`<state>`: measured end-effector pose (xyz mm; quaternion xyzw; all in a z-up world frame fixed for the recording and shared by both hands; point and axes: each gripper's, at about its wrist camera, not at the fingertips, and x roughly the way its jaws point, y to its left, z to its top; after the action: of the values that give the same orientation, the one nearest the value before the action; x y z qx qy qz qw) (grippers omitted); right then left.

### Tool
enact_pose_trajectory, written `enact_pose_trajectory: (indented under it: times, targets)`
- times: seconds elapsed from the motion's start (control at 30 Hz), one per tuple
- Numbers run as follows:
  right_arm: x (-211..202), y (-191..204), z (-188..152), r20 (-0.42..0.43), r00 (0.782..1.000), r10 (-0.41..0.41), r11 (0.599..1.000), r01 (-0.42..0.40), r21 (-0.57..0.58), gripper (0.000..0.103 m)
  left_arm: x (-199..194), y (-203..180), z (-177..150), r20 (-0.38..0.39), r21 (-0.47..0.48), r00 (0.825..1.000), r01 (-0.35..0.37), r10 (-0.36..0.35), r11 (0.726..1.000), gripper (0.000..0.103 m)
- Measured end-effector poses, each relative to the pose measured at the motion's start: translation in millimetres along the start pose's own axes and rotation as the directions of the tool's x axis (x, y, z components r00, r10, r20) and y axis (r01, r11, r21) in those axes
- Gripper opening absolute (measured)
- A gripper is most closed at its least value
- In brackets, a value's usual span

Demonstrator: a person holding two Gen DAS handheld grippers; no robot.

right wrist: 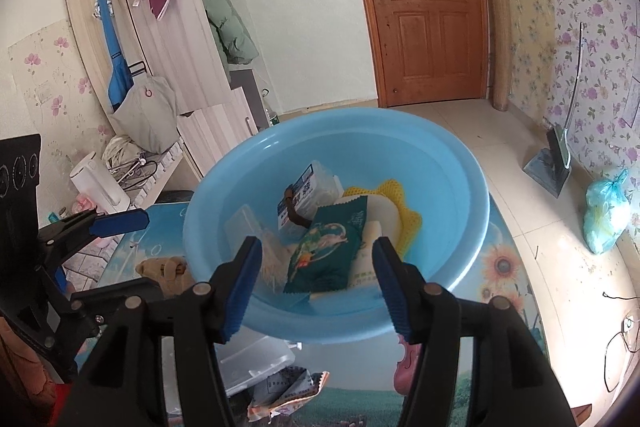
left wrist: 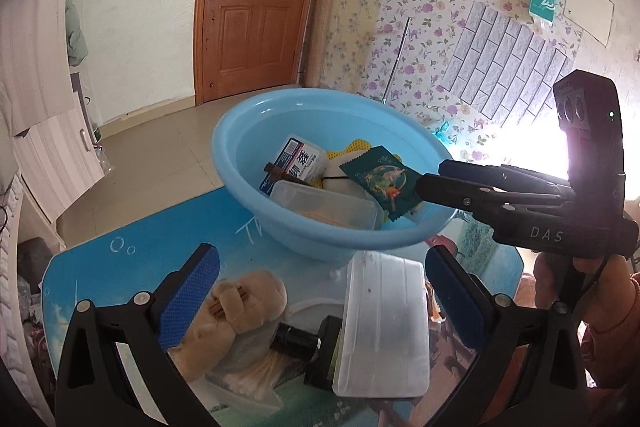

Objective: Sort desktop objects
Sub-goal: 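Carry the green packet over the basin and open the right gripper while the left drops the toothpick box, then grasp the clear plastic case with the right gripper while the left moves to the cotton swab bag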

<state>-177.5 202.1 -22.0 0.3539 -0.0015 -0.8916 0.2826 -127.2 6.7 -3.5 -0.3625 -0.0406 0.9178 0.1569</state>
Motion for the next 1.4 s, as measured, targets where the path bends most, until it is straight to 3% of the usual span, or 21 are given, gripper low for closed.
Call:
enact_pose_trajectory:
  times: [0.5, 1.4]
  targets:
    - [-25.3, 33.0, -39.3, -0.022, 1.0, -0.016, 0.999, 0.015, -0.04, 0.057, -24.0, 7.6, -58.6, -0.029, -0.042, 0.999, -0.018, 0.017, 0.999, 0.103]
    - [-22.4, 39.5, -67.8, -0.1, 0.995, 0.006, 0.999, -0.009, -0.033, 0.059, -24.4, 23.3, -83.2, -0.062, -0.079, 0.996, -0.061, 0.056, 0.995, 0.103]
